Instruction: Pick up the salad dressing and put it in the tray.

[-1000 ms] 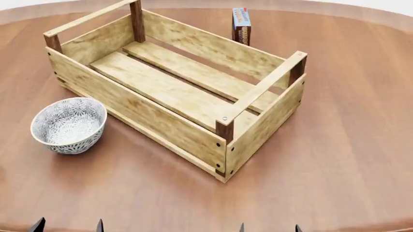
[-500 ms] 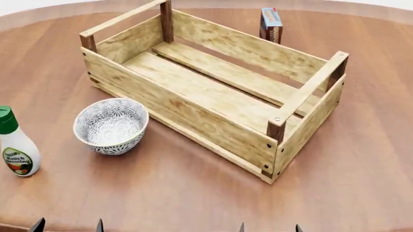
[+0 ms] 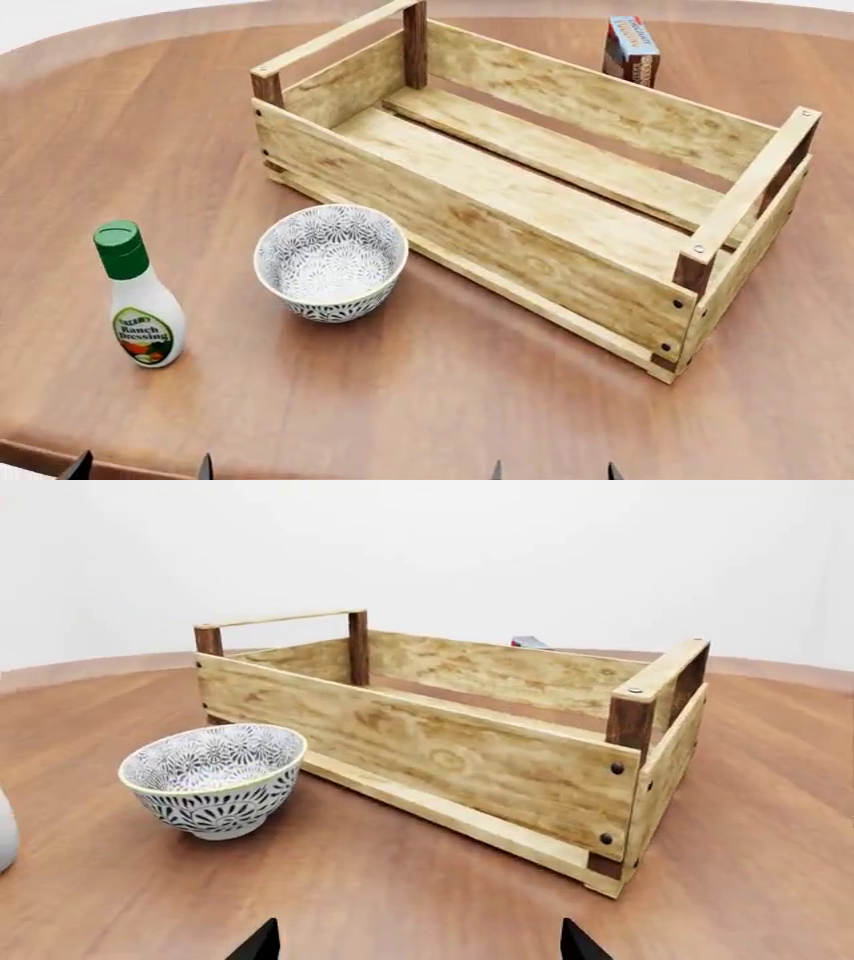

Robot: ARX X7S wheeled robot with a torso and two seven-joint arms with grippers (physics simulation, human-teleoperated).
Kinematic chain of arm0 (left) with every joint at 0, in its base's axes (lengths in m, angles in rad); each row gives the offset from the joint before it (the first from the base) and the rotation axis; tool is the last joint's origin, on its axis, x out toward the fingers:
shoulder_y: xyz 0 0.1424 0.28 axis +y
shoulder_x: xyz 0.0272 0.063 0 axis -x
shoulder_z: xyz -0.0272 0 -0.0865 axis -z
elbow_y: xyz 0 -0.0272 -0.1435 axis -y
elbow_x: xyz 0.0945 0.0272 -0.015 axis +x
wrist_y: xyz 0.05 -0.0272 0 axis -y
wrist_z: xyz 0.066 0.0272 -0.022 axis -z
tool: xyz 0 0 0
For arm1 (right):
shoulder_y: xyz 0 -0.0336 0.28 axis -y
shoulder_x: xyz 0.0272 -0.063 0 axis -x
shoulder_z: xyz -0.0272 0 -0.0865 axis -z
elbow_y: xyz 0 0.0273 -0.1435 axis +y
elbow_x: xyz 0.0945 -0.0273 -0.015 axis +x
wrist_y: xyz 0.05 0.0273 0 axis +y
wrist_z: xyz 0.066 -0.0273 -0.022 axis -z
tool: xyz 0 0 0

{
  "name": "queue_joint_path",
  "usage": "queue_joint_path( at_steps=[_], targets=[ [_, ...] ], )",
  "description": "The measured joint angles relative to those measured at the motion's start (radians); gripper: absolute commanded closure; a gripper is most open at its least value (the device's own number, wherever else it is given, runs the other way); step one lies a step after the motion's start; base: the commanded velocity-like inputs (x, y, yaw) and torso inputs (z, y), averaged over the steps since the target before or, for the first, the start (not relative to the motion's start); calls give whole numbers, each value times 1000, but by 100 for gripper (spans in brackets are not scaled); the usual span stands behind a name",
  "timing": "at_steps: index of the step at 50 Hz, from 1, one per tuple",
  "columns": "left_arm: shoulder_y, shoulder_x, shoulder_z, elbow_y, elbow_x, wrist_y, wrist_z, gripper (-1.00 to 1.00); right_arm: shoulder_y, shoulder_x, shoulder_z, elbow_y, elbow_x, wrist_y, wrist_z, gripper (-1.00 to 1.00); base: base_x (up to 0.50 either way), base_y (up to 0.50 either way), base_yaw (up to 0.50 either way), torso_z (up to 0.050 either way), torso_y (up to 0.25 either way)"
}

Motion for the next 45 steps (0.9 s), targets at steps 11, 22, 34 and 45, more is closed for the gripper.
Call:
queue_joint_path(
  at_steps=[11,22,34,45],
  targets=[
    [-21,-19,2,102,-56,-143,-8,-100,7,15,-13,-85,-1,75,27,-100,168,0,0,0,0],
    [-61,-54,-23,340,-166,-403,-27,-100,46,25,-1,-295,48,257,63,-100,500,0,0,0,0],
    [-104,-73,-85,533,-267,-560,-62,-100,83,56,31,-499,92,385,94,-100,500,0,0,0,0],
    [-120,-82,-111,588,-305,-599,-78,-100,93,79,36,-566,110,416,111,-100,500,0,0,0,0]
  ],
)
